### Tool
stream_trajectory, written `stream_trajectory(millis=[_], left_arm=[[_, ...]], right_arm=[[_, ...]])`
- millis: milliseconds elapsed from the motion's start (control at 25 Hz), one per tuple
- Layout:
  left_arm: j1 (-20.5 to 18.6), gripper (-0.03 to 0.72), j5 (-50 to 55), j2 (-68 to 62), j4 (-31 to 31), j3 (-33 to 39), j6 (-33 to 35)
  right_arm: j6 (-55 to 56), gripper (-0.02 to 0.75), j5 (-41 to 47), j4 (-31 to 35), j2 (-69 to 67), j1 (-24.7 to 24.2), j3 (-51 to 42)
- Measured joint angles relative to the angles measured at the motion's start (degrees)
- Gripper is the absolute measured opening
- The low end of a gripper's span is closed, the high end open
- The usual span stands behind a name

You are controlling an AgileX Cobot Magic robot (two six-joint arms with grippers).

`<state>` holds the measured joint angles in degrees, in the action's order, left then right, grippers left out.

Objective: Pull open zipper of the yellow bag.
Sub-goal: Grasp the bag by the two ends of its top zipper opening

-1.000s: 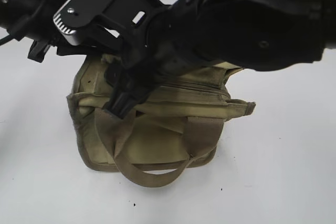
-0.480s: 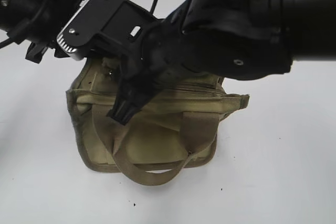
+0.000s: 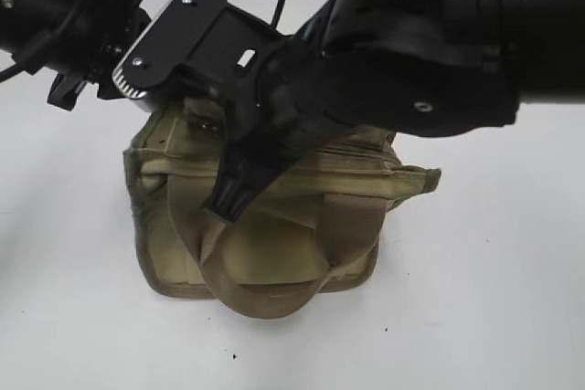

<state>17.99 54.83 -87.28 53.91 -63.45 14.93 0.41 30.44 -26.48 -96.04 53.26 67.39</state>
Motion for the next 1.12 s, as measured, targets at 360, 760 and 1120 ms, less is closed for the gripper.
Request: stream_trajectory(millis=[360, 760, 1120], left_arm=[[0.3, 0.027, 0.6, 0.0, 1.1, -0.1, -0.2], [0.4, 0.027, 1.6, 0.5, -3.6, -0.2, -0.4], [0.3, 0.027, 1.7, 2.0, -9.5, -0.3, -0.4]], right_arm=[[-1.6, 0.002, 8.7, 0.5, 5.8, 0.2, -0.1], [-7.5, 0.002, 22.9, 9.9, 8.5, -7.7, 0.1], [-12.4, 0.002, 27.7, 19.1, 8.5, -22.2, 0.1]])
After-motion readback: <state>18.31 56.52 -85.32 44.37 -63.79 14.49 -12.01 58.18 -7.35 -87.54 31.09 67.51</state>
